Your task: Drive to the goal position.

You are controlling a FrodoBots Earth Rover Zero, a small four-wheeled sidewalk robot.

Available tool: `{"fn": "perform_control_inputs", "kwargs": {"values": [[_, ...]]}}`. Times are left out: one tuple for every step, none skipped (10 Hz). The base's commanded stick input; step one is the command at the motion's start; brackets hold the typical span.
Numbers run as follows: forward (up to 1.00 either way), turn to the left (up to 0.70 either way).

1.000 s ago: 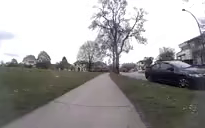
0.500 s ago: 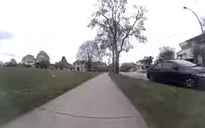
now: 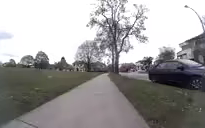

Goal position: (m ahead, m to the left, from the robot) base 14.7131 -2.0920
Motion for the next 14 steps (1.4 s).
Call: {"fn": "perform_control_inputs", "kwargs": {"values": [[0.85,0.00],[0.85,0.00],[0.85,0.00],[0.85,0.00],[0.85,0.00],[0.85,0.00],[0.85,0.00],[0.85,0.00],[0.85,0.00],[0.85,0.00],[0.85,0.00],[0.85,0.00],[0.85,0.00],[0.85,0.00]]}}
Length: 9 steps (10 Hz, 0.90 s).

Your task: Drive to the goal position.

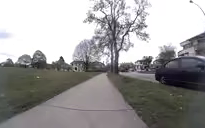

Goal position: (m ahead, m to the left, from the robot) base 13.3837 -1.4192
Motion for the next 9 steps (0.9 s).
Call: {"fn": "perform_control_inputs", "kwargs": {"values": [[0.85,0.00],[0.85,0.00],[0.85,0.00],[0.85,0.00],[0.85,0.00],[0.85,0.00],[0.85,0.00],[0.85,0.00],[0.85,0.00]]}}
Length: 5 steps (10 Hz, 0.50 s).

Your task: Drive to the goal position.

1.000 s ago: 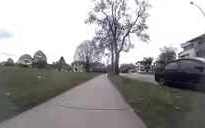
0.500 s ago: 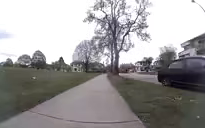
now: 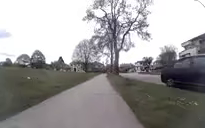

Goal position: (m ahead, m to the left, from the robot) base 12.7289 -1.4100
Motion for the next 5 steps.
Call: {"fn": "perform_control_inputs", "kwargs": {"values": [[0.85,0.00],[0.85,0.00],[0.85,0.00],[0.85,0.00],[0.85,0.00]]}}
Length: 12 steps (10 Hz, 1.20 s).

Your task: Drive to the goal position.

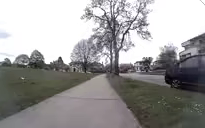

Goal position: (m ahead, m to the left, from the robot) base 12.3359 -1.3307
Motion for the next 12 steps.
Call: {"fn": "perform_control_inputs", "kwargs": {"values": [[0.85,0.00],[0.85,0.00],[0.85,0.00],[0.85,0.00],[0.85,0.00],[0.85,0.00],[0.85,0.00],[0.85,0.00],[0.85,0.00],[0.85,0.00],[0.85,0.00],[0.85,0.00]]}}
